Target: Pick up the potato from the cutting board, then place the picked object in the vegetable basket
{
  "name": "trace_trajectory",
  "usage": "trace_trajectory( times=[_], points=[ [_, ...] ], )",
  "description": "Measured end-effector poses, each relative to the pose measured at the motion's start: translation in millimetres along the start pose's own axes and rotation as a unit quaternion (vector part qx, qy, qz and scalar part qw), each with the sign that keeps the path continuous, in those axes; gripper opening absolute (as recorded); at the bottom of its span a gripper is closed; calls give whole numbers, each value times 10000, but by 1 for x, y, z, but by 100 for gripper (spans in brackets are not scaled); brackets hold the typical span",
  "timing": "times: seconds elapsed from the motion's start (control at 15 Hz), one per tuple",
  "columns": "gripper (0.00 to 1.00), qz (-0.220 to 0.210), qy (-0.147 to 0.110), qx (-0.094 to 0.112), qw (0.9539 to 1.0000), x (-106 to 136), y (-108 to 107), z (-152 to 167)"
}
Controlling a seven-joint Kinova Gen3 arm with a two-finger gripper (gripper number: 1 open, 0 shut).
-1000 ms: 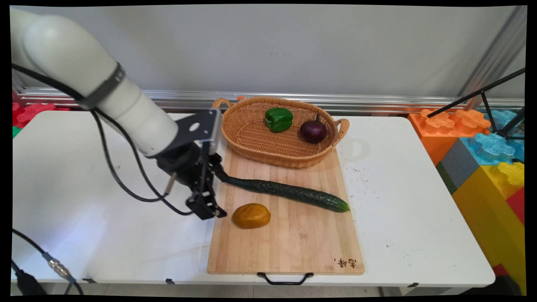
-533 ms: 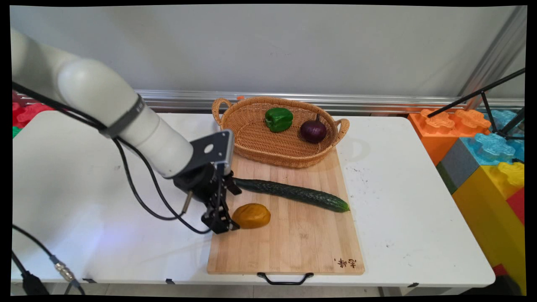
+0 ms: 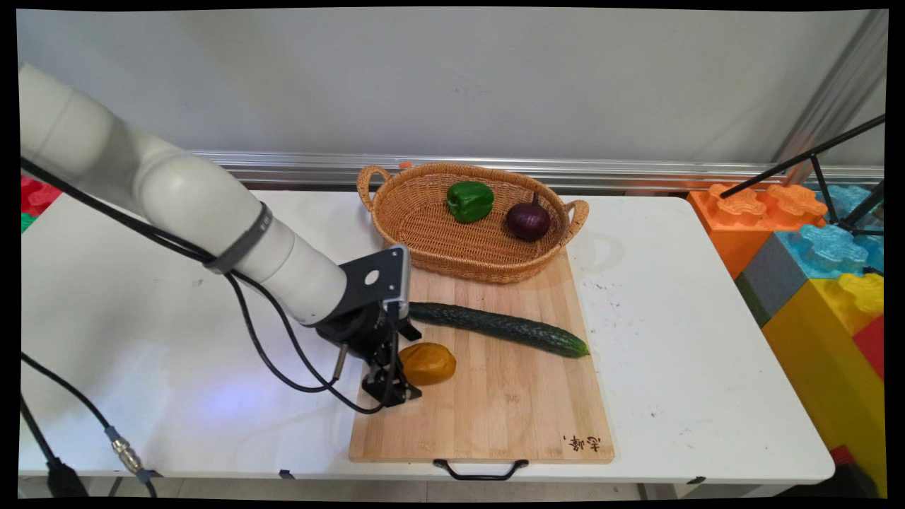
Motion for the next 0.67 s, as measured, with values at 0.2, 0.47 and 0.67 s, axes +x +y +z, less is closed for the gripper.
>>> trace_trajectory(
  times=[0.2,0.47,0.67],
  points=[
    [0,-44,62,77,9999,2,0,9],
    [0,-99,108,146,9998,6,0,11],
    [0,-198,97,126,9997,13,1,3]
  ],
)
